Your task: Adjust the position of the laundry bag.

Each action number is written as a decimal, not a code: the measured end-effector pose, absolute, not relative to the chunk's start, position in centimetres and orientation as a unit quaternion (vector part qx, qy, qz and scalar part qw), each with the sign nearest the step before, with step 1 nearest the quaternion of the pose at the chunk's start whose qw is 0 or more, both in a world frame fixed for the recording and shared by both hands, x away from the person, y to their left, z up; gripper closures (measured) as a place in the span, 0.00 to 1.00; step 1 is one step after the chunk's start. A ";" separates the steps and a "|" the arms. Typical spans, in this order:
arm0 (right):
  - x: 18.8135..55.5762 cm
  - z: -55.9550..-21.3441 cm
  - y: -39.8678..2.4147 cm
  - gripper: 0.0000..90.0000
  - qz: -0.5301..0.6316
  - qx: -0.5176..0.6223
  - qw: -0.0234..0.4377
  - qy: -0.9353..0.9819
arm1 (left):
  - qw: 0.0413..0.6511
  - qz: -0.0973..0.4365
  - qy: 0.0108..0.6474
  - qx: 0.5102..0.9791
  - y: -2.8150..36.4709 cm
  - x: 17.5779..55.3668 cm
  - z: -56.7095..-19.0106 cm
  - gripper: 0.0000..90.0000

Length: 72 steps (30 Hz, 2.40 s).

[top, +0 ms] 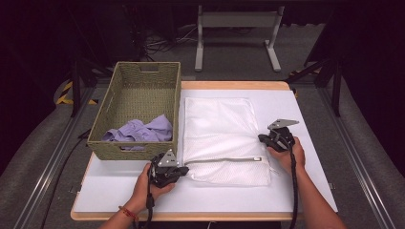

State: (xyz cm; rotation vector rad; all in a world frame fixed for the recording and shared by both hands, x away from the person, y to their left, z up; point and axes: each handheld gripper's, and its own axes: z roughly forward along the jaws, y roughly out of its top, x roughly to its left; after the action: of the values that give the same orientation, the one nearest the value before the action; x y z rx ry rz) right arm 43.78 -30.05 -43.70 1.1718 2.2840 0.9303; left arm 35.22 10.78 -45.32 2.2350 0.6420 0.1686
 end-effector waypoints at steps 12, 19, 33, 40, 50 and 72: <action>43.1 -43.2 -31.4 0.99 0.336 0.423 0.208 0.816 | 0.390 0.073 0.237 0.887 10.4 34.9 -45.2 0.98; 42.7 -42.9 -31.5 0.99 0.334 0.420 0.207 0.818 | 0.392 0.073 0.227 0.888 10.4 34.6 -45.2 0.98; 41.7 -43.2 -31.7 0.99 0.335 0.410 0.202 0.824 | 0.375 0.084 0.208 0.900 11.4 33.3 -45.1 1.00; 41.8 -43.5 -31.0 0.98 0.334 0.404 0.203 0.827 | 0.399 0.082 0.240 0.881 12.8 33.3 -45.1 0.94; 42.0 -43.3 -31.5 0.79 0.341 0.416 0.223 0.813 | 0.421 0.071 0.233 0.874 9.4 34.0 -44.9 0.45; 41.1 -44.0 -30.7 0.94 0.354 0.384 0.182 0.833 | 0.375 0.097 0.210 0.898 10.0 34.3 -44.9 1.00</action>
State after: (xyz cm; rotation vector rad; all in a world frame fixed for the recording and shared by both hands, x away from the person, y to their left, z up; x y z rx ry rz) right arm 41.08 -30.72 -43.96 1.0848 2.3504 0.9988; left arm 34.31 10.01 -44.94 2.2971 0.5384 0.2484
